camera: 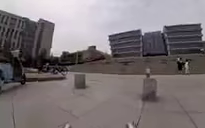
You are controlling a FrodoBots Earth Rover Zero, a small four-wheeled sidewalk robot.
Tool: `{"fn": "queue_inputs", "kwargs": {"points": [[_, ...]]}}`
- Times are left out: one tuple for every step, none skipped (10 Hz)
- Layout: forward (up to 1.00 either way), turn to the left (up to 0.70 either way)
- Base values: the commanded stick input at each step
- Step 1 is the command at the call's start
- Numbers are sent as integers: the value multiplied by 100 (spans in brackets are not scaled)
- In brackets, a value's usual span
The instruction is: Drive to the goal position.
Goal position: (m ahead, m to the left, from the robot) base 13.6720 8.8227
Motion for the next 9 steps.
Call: {"fn": "queue_inputs", "kwargs": {"points": [[85, 0], [85, 0], [85, 0], [85, 0], [85, 0], [85, 0], [85, 0], [85, 0], [85, 0]]}}
